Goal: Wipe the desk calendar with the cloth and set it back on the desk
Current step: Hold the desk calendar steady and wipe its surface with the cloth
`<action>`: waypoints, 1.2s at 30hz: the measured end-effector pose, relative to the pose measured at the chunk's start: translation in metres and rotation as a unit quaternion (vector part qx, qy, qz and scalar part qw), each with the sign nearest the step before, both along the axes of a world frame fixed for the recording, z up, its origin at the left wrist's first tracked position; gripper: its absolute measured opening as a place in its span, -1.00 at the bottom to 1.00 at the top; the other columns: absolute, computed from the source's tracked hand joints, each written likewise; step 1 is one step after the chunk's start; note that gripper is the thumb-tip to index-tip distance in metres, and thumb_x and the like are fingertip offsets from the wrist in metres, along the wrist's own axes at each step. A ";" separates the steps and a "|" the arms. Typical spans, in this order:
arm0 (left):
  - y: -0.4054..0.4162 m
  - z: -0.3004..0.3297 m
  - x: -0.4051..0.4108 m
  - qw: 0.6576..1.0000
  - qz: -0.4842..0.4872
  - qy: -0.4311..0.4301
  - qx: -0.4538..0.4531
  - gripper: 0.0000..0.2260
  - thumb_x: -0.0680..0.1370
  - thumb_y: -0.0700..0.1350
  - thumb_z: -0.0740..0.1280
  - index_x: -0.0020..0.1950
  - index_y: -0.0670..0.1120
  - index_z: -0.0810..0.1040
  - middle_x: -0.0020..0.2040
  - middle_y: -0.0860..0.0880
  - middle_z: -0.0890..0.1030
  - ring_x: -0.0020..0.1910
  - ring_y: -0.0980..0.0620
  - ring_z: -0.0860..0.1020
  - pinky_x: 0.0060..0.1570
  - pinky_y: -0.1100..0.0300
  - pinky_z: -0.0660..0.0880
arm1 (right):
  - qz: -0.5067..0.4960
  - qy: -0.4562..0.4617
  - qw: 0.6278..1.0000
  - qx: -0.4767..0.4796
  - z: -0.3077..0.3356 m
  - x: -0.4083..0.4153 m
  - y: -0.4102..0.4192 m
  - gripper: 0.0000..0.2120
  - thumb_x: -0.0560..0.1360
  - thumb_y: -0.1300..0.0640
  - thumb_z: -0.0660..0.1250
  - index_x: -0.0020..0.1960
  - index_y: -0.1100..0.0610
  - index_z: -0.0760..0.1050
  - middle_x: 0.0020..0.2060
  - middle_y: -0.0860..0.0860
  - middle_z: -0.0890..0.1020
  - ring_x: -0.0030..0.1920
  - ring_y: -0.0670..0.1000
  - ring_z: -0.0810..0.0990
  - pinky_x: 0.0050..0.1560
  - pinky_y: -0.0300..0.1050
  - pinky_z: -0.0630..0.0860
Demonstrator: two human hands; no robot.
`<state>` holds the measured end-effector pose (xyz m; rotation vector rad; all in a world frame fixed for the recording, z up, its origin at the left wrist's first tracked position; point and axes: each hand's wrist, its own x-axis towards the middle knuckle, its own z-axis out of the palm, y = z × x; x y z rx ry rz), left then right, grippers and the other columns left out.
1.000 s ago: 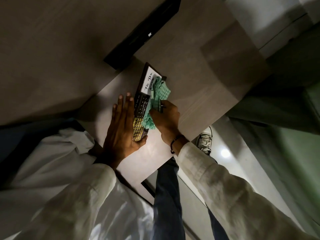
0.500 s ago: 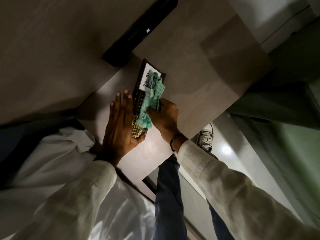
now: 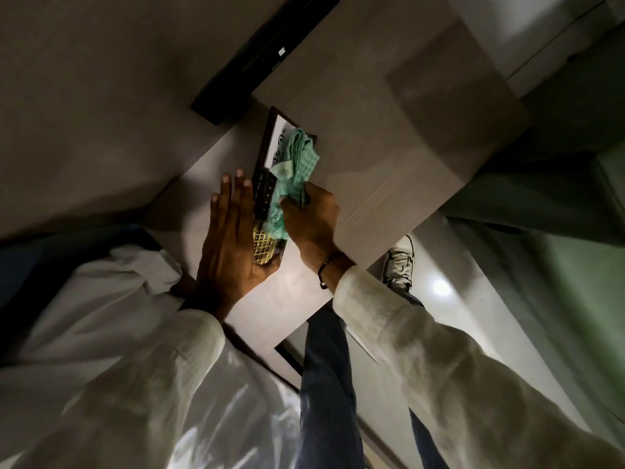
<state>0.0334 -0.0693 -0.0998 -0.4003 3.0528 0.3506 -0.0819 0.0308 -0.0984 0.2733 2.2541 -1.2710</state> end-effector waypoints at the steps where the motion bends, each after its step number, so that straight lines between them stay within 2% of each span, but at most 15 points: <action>1: -0.001 0.000 0.000 1.000 -0.003 -0.003 -0.002 0.03 0.52 0.30 0.46 0.67 -0.35 0.10 0.70 -0.35 0.11 0.71 -0.34 0.06 0.72 -0.14 -0.03 | 0.000 -0.002 1.000 -0.009 0.000 0.003 -0.002 -0.94 0.41 0.24 0.44 -0.13 0.22 0.67 -0.22 0.11 0.75 -0.21 0.11 0.72 -0.14 0.12 0.70; 6: -0.001 0.002 0.000 1.000 0.002 -0.008 0.011 0.03 0.53 0.30 0.45 0.68 -0.33 0.08 0.71 -0.33 0.09 0.72 -0.32 0.06 0.71 -0.20 0.05 | -0.068 -0.069 0.995 -0.010 -0.013 -0.004 -0.002 -0.94 0.43 0.32 0.42 -0.13 0.29 0.66 -0.26 0.16 0.71 -0.27 0.14 0.63 -0.15 0.17 0.68; 11: 0.001 0.004 -0.001 1.000 -0.004 0.012 0.013 0.07 0.51 0.27 0.48 0.70 -0.29 -0.03 0.69 -0.36 0.12 0.70 -0.35 0.09 0.68 -0.25 0.12 | -0.066 -0.071 0.992 -0.074 -0.001 0.002 -0.010 -0.92 0.44 0.23 0.44 -0.11 0.24 0.67 -0.30 0.06 0.68 -0.29 -0.02 0.59 -0.23 0.00 0.61; 15: 0.004 0.006 -0.003 1.000 0.011 0.006 0.022 0.03 0.53 0.26 0.47 0.69 -0.31 0.01 0.70 -0.35 0.12 0.71 -0.34 0.09 0.69 -0.20 0.09 | -0.095 -0.105 0.989 -0.039 -0.007 -0.012 -0.005 -0.91 0.46 0.29 0.42 -0.08 0.29 0.68 -0.27 0.09 0.66 -0.24 0.03 0.58 -0.17 0.02 0.59; 17: 0.005 0.004 -0.002 1.000 0.010 0.015 0.022 0.02 0.53 0.25 0.47 0.68 -0.31 0.04 0.69 -0.36 0.14 0.70 -0.35 0.11 0.70 -0.19 0.07 | -0.081 -0.107 0.988 -0.070 -0.001 -0.010 -0.008 -0.91 0.46 0.27 0.44 -0.06 0.24 0.69 -0.24 0.10 0.70 -0.25 0.01 0.61 -0.18 0.00 0.61; 20: 0.001 0.003 -0.002 1.000 0.006 0.006 0.026 0.05 0.50 0.27 0.48 0.67 -0.34 0.06 0.69 -0.37 0.13 0.70 -0.37 0.10 0.70 -0.19 0.05 | -0.055 -0.086 0.991 -0.090 0.004 -0.002 -0.009 -0.89 0.45 0.23 0.46 -0.05 0.24 0.70 -0.19 0.17 0.75 -0.22 0.03 0.66 -0.12 0.09 0.67; 24: 0.003 0.007 -0.003 0.999 0.008 0.010 0.029 0.04 0.51 0.25 0.50 0.67 -0.34 0.04 0.68 -0.38 0.15 0.69 -0.38 0.12 0.69 -0.21 0.08 | -0.059 -0.075 0.995 -0.023 -0.001 -0.013 -0.003 -0.89 0.48 0.28 0.43 -0.06 0.32 0.68 -0.16 0.25 0.74 -0.15 0.17 0.71 -0.10 0.22 0.67; 27: 0.004 0.007 -0.003 0.999 0.008 0.009 0.038 0.07 0.48 0.23 0.53 0.67 -0.31 0.00 0.67 -0.41 0.16 0.68 -0.40 0.14 0.67 -0.25 0.11 | -0.014 -0.040 0.999 -0.030 0.007 -0.008 -0.005 -0.92 0.46 0.22 0.45 -0.09 0.22 0.69 -0.20 0.13 0.76 -0.20 0.06 0.72 -0.14 0.07 0.70; 31: 0.004 0.010 -0.004 0.999 0.017 -0.009 0.037 0.08 0.48 0.25 0.54 0.66 -0.37 0.06 0.68 -0.40 0.14 0.69 -0.39 0.12 0.68 -0.21 0.07 | 0.002 -0.038 0.999 -0.004 0.004 -0.008 0.001 -0.93 0.44 0.23 0.46 -0.15 0.24 0.68 -0.28 0.07 0.73 -0.31 0.00 0.63 -0.28 -0.14 0.54; 33: 0.004 0.010 -0.005 0.999 0.016 -0.006 0.045 0.10 0.46 0.24 0.55 0.66 -0.36 0.03 0.67 -0.40 0.13 0.68 -0.39 0.12 0.67 -0.22 0.08 | 0.001 -0.026 0.999 0.018 0.002 -0.013 0.004 -0.93 0.43 0.24 0.47 -0.15 0.25 0.68 -0.28 0.10 0.73 -0.29 -0.03 0.60 -0.24 -0.16 0.53; 36: 0.003 0.007 -0.004 0.999 0.009 -0.004 0.042 0.11 0.45 0.25 0.55 0.67 -0.31 -0.01 0.68 -0.40 0.14 0.69 -0.39 0.12 0.68 -0.23 0.09 | 0.034 0.005 0.999 -0.002 0.009 -0.006 0.000 -0.93 0.42 0.22 0.49 -0.15 0.24 0.67 -0.28 0.07 0.73 -0.30 -0.03 0.61 -0.26 -0.18 0.54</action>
